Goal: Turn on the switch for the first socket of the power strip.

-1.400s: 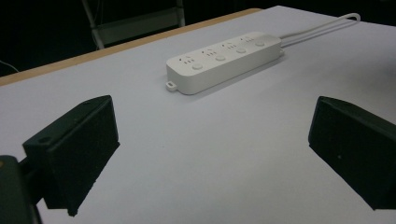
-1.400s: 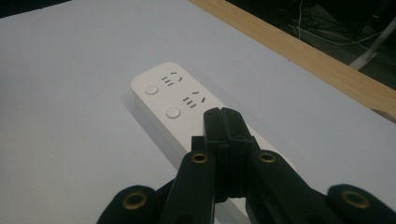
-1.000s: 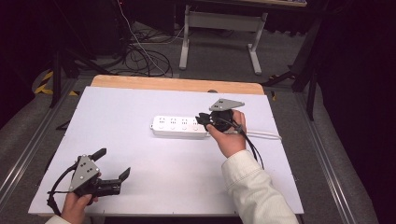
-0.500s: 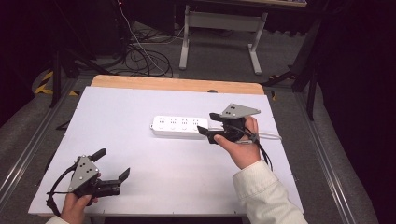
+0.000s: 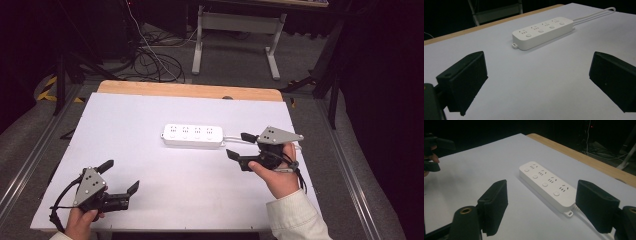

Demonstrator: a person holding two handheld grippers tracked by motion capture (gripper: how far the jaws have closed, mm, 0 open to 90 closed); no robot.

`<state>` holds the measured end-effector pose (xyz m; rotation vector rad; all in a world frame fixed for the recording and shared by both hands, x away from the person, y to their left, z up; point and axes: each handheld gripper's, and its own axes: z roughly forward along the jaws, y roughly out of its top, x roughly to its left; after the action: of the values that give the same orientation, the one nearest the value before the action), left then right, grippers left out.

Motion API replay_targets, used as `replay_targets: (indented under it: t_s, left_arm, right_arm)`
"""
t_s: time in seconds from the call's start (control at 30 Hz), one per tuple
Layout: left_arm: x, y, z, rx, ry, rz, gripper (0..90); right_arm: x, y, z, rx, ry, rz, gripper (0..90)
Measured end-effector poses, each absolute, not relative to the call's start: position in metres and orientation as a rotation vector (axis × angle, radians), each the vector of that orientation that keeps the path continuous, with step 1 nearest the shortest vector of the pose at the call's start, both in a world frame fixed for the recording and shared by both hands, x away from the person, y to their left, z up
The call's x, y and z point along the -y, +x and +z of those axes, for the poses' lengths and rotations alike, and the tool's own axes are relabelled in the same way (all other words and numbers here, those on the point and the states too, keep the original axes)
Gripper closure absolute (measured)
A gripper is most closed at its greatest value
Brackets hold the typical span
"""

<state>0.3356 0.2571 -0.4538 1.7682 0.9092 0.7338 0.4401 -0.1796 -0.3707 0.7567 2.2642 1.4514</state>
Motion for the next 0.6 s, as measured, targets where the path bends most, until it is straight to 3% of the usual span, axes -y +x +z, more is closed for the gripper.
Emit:
replay_targets:
  t_s: [0.6]
  left_arm:
    - [-0.257, 0.332, -0.452, -0.906, 1.767, 0.732, 2.1]
  right_arm:
    - [0.22, 0.414, -0.41, -2.257, 0.798, 1.473, 20.2]
